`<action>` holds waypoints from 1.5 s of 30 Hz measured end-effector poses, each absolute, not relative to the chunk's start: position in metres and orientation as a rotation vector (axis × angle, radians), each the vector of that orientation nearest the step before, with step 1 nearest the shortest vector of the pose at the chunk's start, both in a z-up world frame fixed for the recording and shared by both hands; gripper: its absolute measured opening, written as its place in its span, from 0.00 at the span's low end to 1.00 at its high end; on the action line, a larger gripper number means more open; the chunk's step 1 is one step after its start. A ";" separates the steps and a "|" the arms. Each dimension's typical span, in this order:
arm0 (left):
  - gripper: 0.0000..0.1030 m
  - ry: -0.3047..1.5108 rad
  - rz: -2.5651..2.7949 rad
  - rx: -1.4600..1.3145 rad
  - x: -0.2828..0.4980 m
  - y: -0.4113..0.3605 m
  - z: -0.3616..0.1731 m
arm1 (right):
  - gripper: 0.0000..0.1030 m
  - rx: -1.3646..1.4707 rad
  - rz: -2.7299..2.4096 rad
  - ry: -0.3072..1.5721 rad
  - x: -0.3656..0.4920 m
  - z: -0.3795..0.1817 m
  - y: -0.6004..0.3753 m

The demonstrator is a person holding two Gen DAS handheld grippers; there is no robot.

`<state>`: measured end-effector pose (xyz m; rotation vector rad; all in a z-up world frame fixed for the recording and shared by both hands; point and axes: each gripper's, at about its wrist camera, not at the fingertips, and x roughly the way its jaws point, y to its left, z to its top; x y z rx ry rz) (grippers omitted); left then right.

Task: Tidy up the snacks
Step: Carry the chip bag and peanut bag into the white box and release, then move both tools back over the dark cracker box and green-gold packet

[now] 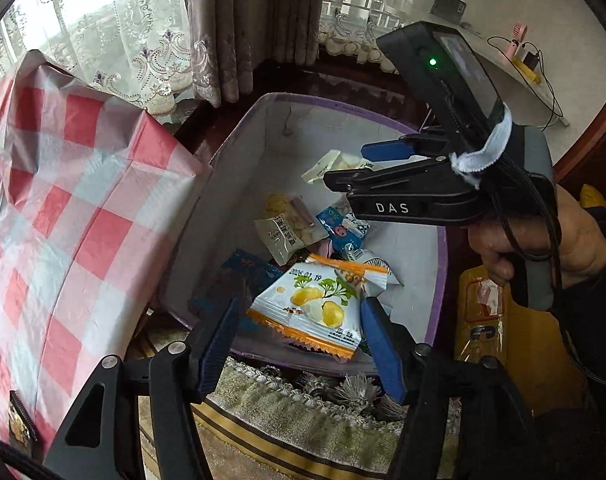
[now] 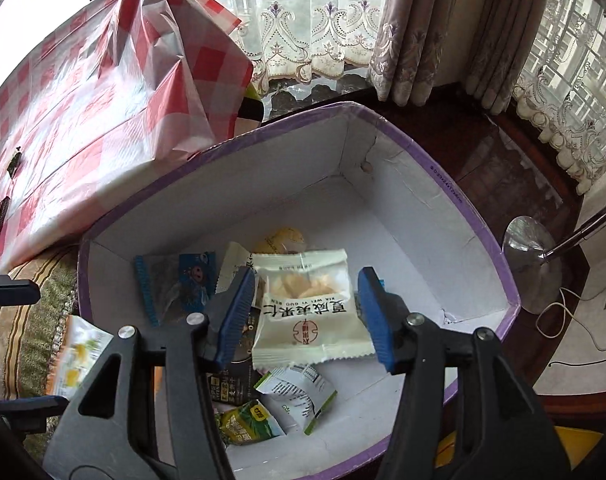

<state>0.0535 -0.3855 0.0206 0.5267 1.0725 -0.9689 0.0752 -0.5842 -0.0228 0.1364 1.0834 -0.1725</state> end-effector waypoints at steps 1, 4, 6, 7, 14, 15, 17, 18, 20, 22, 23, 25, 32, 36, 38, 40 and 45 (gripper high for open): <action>0.65 1.073 -0.957 0.533 0.053 -0.385 0.020 | 0.62 0.135 -0.171 1.080 0.075 -0.022 -0.584; 0.65 1.088 -0.944 0.499 0.059 -0.381 0.020 | 0.63 0.132 -0.169 1.077 0.077 -0.021 -0.584; 0.65 1.097 -0.928 0.472 0.065 -0.376 0.021 | 0.63 0.135 -0.167 1.077 0.078 -0.020 -0.583; 0.65 1.103 -0.921 0.458 0.067 -0.375 0.020 | 0.63 0.135 -0.165 1.078 0.080 -0.020 -0.582; 0.65 1.119 -0.867 0.372 0.085 -0.354 0.021 | 0.63 0.122 -0.132 1.072 0.088 -0.015 -0.565; 0.65 1.120 -0.855 0.359 0.089 -0.351 0.021 | 0.63 0.118 -0.125 1.072 0.090 -0.014 -0.562; 0.65 1.121 -0.829 0.332 0.095 -0.342 0.021 | 0.63 0.111 -0.110 1.069 0.093 -0.011 -0.553; 0.65 1.123 -0.818 0.317 0.098 -0.337 0.022 | 0.63 0.108 -0.102 1.067 0.095 -0.009 -0.548; 0.65 1.123 -0.796 0.290 0.104 -0.326 0.023 | 0.63 0.099 -0.080 1.063 0.099 -0.005 -0.537; 0.65 1.123 -0.766 0.273 0.109 -0.313 0.023 | 0.64 0.086 -0.054 1.059 0.103 -0.002 -0.526; 0.65 1.123 -0.751 0.266 0.111 -0.306 0.022 | 0.64 0.080 -0.040 1.057 0.105 -0.001 -0.519; 0.65 1.128 -0.715 0.238 0.116 -0.290 0.021 | 0.64 0.066 -0.012 1.055 0.109 0.001 -0.506; 0.65 1.097 -0.510 0.183 0.130 -0.211 0.025 | 0.67 0.016 0.069 1.050 0.122 0.008 -0.463; 0.67 1.063 -0.413 0.212 0.137 -0.166 0.026 | 0.68 -0.009 0.106 1.049 0.129 0.011 -0.443; 0.73 1.052 -0.363 0.233 0.141 -0.145 0.023 | 0.69 -0.020 0.125 1.050 0.132 0.012 -0.432; 0.74 1.044 -0.326 0.259 0.144 -0.125 0.020 | 0.70 -0.031 0.143 1.050 0.135 0.012 -0.423; 0.77 1.031 -0.275 0.343 0.153 -0.089 0.014 | 0.72 -0.058 0.176 1.055 0.143 0.012 -0.402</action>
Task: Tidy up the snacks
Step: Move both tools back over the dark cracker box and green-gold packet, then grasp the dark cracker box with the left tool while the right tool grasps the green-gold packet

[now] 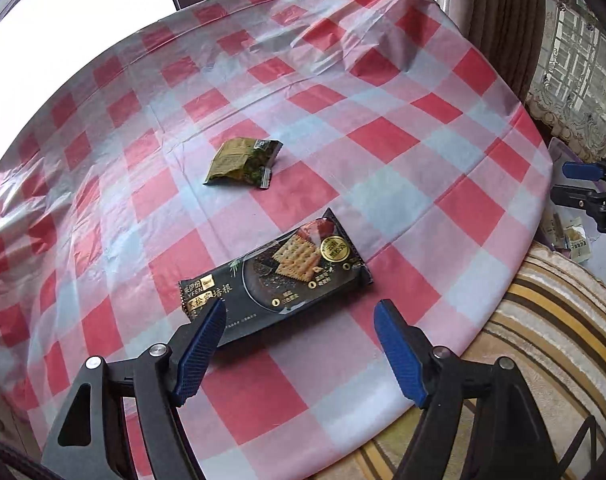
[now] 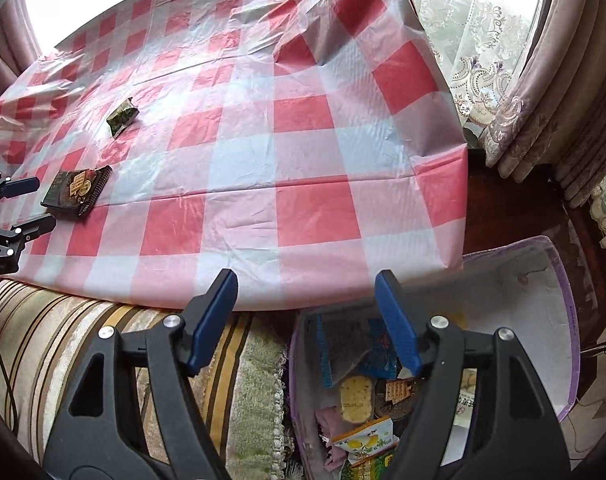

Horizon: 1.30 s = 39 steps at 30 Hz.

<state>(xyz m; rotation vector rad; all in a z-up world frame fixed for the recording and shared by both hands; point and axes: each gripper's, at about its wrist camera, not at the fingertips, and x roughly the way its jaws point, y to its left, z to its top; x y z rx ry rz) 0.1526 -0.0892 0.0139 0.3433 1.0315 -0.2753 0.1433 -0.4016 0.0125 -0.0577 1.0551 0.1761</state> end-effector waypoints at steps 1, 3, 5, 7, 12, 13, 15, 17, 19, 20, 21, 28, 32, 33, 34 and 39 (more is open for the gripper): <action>0.78 1.030 -0.271 0.368 0.155 -0.086 0.012 | 0.72 -0.063 0.181 1.055 0.145 0.013 -0.398; 0.80 1.016 -0.273 0.407 0.158 -0.081 0.010 | 0.72 -0.072 0.192 1.053 0.149 0.014 -0.391; 0.81 1.026 -0.284 0.446 0.164 -0.080 0.004 | 0.73 -0.081 0.200 1.051 0.152 0.016 -0.385; 0.81 1.019 -0.292 0.500 0.170 -0.083 -0.002 | 0.73 -0.088 0.207 1.047 0.156 0.018 -0.379; 0.83 1.031 -0.367 0.569 0.183 -0.089 -0.012 | 0.75 -0.113 0.229 1.030 0.169 0.024 -0.362; 0.83 1.027 -0.377 0.573 0.186 -0.090 -0.012 | 0.75 -0.118 0.234 1.025 0.173 0.025 -0.358; 0.85 1.033 -0.408 0.572 0.192 -0.089 -0.012 | 0.75 -0.125 0.244 1.021 0.181 0.026 -0.350; 0.85 1.047 -0.447 0.547 0.199 -0.087 -0.012 | 0.75 -0.131 0.258 1.015 0.191 0.027 -0.340; 0.86 1.070 -0.492 0.502 0.206 -0.081 -0.013 | 0.75 -0.140 0.278 1.007 0.201 0.029 -0.329; 0.86 1.081 -0.510 0.475 0.209 -0.078 -0.014 | 0.75 -0.145 0.287 1.003 0.206 0.029 -0.323; 0.86 1.094 -0.528 0.445 0.212 -0.075 -0.015 | 0.75 -0.150 0.297 0.996 0.211 0.030 -0.316; 0.78 1.086 -0.571 0.364 0.208 -0.067 -0.017 | 0.76 -0.162 0.373 0.957 0.250 0.034 -0.264; 0.64 1.079 -0.573 0.359 0.201 -0.068 -0.013 | 0.80 -0.204 0.441 0.928 0.265 0.034 -0.224; 0.61 1.077 -0.569 0.353 0.199 -0.068 -0.012 | 0.81 -0.218 0.458 0.919 0.267 0.034 -0.214; 0.59 1.075 -0.564 0.349 0.198 -0.067 -0.012 | 0.81 -0.231 0.475 0.910 0.269 0.034 -0.204; 0.55 1.064 -0.539 0.325 0.188 -0.064 -0.011 | 0.82 -0.302 0.530 0.894 0.280 0.025 -0.167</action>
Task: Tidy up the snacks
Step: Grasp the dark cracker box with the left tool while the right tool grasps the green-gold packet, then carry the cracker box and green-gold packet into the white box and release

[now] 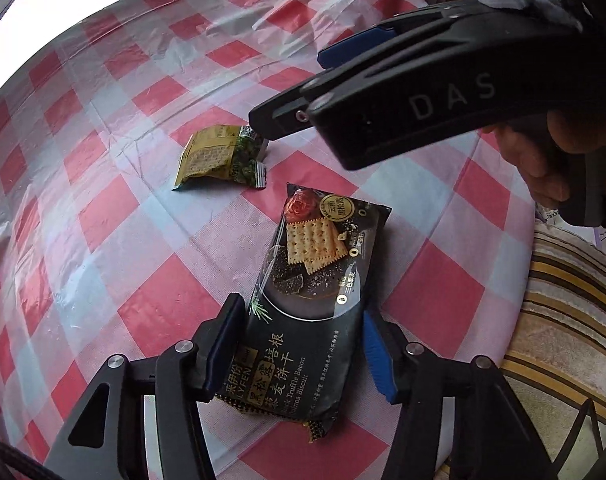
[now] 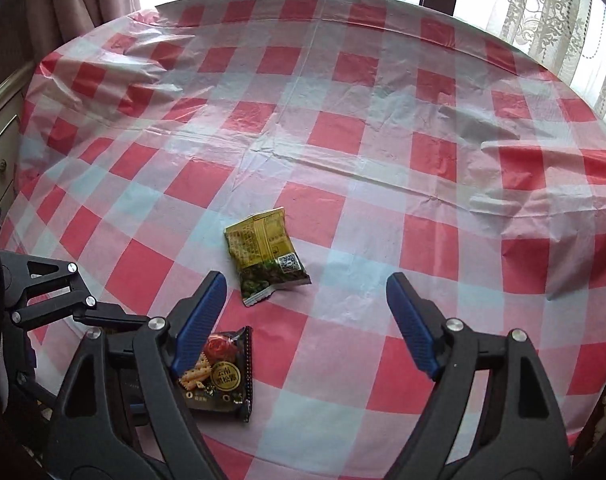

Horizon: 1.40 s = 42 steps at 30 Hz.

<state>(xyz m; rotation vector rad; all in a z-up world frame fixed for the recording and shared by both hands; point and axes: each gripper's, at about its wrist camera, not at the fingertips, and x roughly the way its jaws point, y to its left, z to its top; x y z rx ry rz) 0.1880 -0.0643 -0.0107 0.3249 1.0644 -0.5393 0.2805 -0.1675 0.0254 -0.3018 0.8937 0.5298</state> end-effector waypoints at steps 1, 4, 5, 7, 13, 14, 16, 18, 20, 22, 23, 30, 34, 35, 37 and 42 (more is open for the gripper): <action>0.55 1.063 -0.534 0.320 0.186 -0.064 -0.010 | 0.82 -0.312 0.534 0.897 0.283 0.023 -0.163; 0.55 1.061 -0.515 0.308 0.177 -0.062 -0.010 | 0.82 -0.339 0.548 0.907 0.290 0.015 -0.149; 0.55 1.062 -0.508 0.303 0.175 -0.061 -0.010 | 0.82 -0.348 0.552 0.912 0.292 0.012 -0.145; 0.55 1.066 -0.491 0.290 0.169 -0.060 -0.010 | 0.82 -0.366 0.561 0.921 0.296 0.005 -0.137; 0.55 1.092 -0.424 0.219 0.157 -0.045 -0.009 | 0.69 -0.402 0.555 0.945 0.302 -0.012 -0.122; 0.55 1.096 -0.411 0.204 0.155 -0.041 -0.009 | 0.68 -0.396 0.559 0.951 0.303 -0.014 -0.121; 0.54 1.105 -0.380 0.171 0.156 -0.035 -0.009 | 0.52 -0.356 0.578 0.957 0.303 -0.013 -0.123; 0.54 1.113 -0.349 0.134 0.157 -0.027 -0.009 | 0.45 -0.344 0.589 0.961 0.301 -0.012 -0.124; 0.54 1.119 -0.321 0.094 0.159 -0.020 -0.008 | 0.44 -0.361 0.575 0.948 0.295 -0.012 -0.124; 0.54 1.125 -0.298 0.064 0.160 -0.015 -0.007 | 0.42 -0.346 0.569 0.950 0.291 -0.011 -0.129; 0.54 1.128 -0.287 0.053 0.159 -0.013 -0.007 | 0.42 -0.339 0.561 0.950 0.289 -0.011 -0.132; 0.53 1.130 -0.256 0.024 0.160 -0.012 -0.004 | 0.41 -0.314 0.482 0.953 0.268 -0.008 -0.168; 0.51 1.128 -0.274 0.019 0.161 -0.017 -0.002 | 0.41 -0.276 0.441 0.960 0.253 -0.005 -0.196; 0.51 1.132 -0.282 0.018 0.161 -0.019 -0.003 | 0.41 -0.268 0.432 0.962 0.249 -0.005 -0.202; 0.51 1.137 -0.281 0.027 0.161 -0.024 -0.004 | 0.41 -0.249 0.415 0.964 0.242 -0.003 -0.215; 0.51 1.122 -0.323 0.017 0.159 -0.045 0.007 | 0.41 -0.204 0.366 0.956 0.224 0.006 -0.250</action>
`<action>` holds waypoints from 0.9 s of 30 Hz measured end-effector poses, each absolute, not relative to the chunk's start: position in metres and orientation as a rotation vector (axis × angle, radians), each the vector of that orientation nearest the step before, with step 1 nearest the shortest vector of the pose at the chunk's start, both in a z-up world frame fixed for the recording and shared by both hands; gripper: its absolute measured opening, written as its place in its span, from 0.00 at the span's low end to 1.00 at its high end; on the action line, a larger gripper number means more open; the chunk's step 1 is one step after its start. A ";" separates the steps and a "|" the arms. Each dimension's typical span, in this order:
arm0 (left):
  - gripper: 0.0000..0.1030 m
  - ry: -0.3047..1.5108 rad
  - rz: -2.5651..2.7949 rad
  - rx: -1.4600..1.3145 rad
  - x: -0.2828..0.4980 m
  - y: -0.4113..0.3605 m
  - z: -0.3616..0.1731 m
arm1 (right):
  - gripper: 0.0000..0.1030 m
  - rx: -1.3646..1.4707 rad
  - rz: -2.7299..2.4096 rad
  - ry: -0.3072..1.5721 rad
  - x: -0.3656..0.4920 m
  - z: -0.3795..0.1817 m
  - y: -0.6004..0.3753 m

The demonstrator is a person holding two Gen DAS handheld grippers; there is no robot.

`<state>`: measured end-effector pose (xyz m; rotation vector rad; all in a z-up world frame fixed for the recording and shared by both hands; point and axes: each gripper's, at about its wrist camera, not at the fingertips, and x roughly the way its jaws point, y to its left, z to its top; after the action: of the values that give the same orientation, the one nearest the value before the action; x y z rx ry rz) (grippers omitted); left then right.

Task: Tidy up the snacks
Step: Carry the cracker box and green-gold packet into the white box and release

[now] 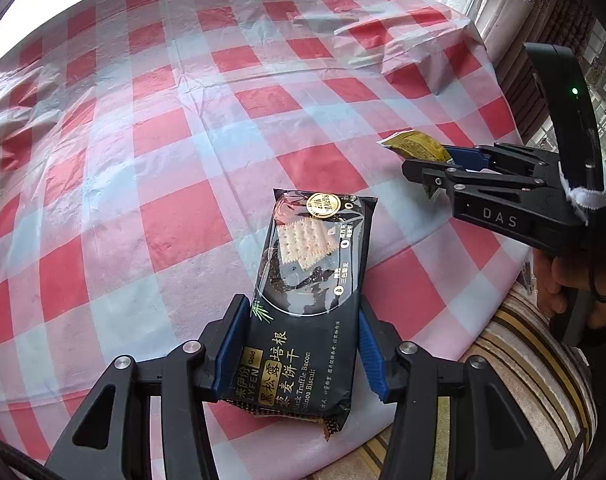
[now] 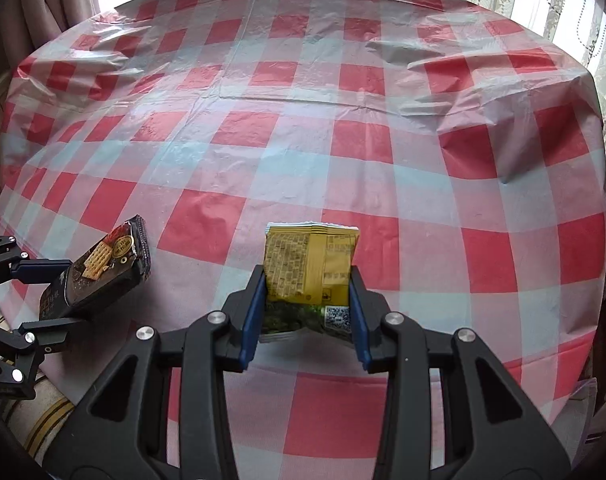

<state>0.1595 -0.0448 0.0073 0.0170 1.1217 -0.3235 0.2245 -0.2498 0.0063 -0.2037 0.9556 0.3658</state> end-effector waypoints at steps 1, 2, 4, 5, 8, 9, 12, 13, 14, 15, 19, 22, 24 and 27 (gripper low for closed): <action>0.51 1.118 -0.328 0.023 0.158 -0.050 0.010 | 0.41 -0.196 0.353 0.954 0.221 0.008 -0.257; 0.51 1.115 -0.335 0.028 0.158 -0.054 0.012 | 0.41 -0.189 0.340 0.952 0.217 0.009 -0.265; 0.51 1.107 -0.353 0.038 0.158 -0.066 0.016 | 0.41 -0.177 0.314 0.949 0.211 0.011 -0.280; 0.51 1.104 -0.363 0.044 0.158 -0.072 0.018 | 0.41 -0.172 0.304 0.948 0.208 0.012 -0.287; 0.51 1.093 -0.393 0.066 0.158 -0.092 0.024 | 0.41 -0.151 0.266 0.946 0.198 0.014 -0.312; 0.51 1.088 -0.404 0.073 0.158 -0.099 0.026 | 0.41 -0.141 0.251 0.946 0.195 0.014 -0.321; 0.51 1.076 -0.441 0.095 0.158 -0.122 0.031 | 0.41 -0.113 0.210 0.947 0.186 0.015 -0.347; 0.51 1.075 -0.455 0.105 0.159 -0.131 0.032 | 0.41 -0.102 0.196 0.947 0.182 0.015 -0.355; 0.51 1.073 -0.470 0.117 0.160 -0.140 0.033 | 0.41 -0.092 0.182 0.948 0.179 0.015 -0.364; 0.51 1.072 -0.484 0.129 0.159 -0.149 0.034 | 0.41 -0.083 0.167 0.948 0.175 0.015 -0.373; 0.51 1.060 -0.553 0.178 0.159 -0.191 0.038 | 0.41 -0.048 0.098 0.957 0.161 0.013 -0.412; 0.51 1.050 -0.612 0.215 0.155 -0.225 0.041 | 0.41 -0.023 0.040 0.964 0.150 0.012 -0.441; 0.51 1.048 -0.656 0.238 0.152 -0.247 0.042 | 0.41 -0.007 -0.001 0.970 0.142 0.011 -0.462; 0.51 1.050 -0.714 0.278 0.147 -0.281 0.039 | 0.41 0.015 -0.058 0.975 0.132 0.009 -0.490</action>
<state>0.1472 -0.2806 0.0392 0.2779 1.0498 -0.7137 0.1323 -0.4898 0.0089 0.0153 0.9748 -0.0583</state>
